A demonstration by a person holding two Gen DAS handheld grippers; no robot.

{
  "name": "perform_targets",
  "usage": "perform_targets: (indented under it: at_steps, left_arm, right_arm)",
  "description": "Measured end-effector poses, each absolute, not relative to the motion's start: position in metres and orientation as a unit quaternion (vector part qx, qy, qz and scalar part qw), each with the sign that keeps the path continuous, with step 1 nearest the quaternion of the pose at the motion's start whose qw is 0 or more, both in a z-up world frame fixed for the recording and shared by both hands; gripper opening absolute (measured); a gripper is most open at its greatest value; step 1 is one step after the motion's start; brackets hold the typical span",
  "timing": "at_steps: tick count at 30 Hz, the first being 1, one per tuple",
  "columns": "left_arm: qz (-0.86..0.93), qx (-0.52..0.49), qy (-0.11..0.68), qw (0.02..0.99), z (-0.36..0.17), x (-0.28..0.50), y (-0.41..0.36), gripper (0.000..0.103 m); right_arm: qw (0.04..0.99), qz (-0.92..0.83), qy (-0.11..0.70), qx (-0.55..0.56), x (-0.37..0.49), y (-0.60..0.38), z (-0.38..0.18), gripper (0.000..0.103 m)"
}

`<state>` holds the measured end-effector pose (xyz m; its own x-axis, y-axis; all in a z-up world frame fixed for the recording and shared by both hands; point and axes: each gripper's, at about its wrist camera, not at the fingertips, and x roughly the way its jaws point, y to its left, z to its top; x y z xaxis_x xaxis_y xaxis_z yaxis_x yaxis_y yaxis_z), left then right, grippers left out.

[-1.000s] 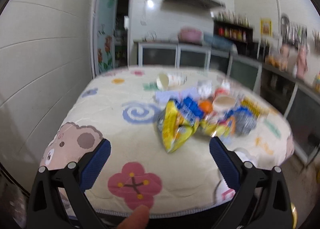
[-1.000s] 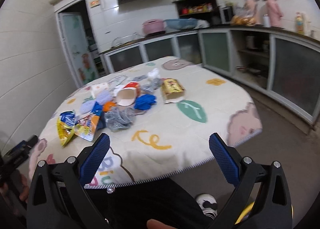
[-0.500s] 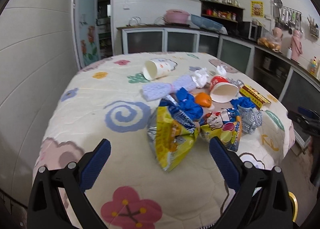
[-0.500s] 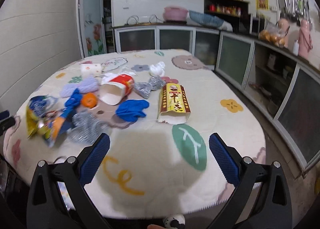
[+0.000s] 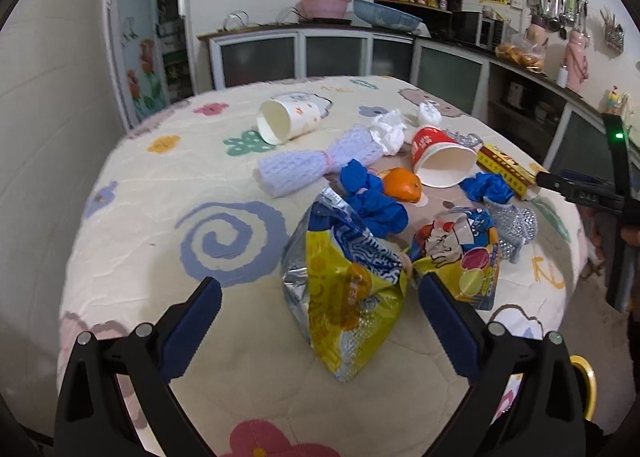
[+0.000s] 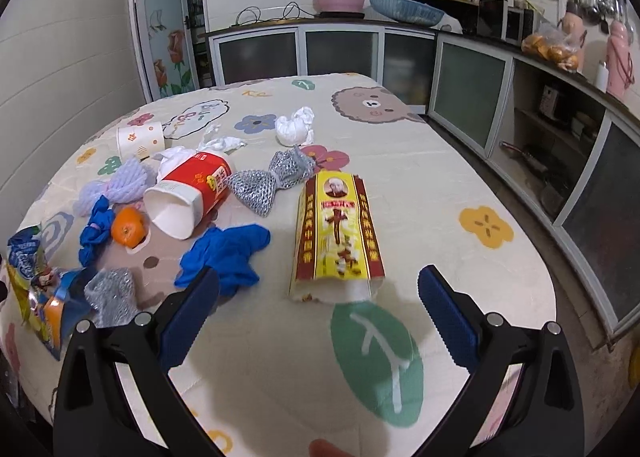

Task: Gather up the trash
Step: 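Grasp the yellow snack wrappers with the left tool while the right tool grasps the yellow-red box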

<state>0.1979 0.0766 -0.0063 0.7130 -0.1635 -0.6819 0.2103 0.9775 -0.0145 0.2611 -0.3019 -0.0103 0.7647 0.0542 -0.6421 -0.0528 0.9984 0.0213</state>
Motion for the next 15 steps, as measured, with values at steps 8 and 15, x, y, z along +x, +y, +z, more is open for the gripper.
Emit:
perform_targets:
  at_steps: [8,15]
  left_arm:
    - [-0.158,0.006,0.395,0.905,-0.02,0.226,0.071,0.095]
    - [-0.175,-0.008,0.417,0.892,-0.036,0.241,0.065,0.095]
  right_arm:
    - [0.933,0.021,0.359,0.01,0.29,-0.31,-0.013,0.095]
    - [0.915,0.012,0.403,0.003,0.319,-0.312,-0.033,0.095]
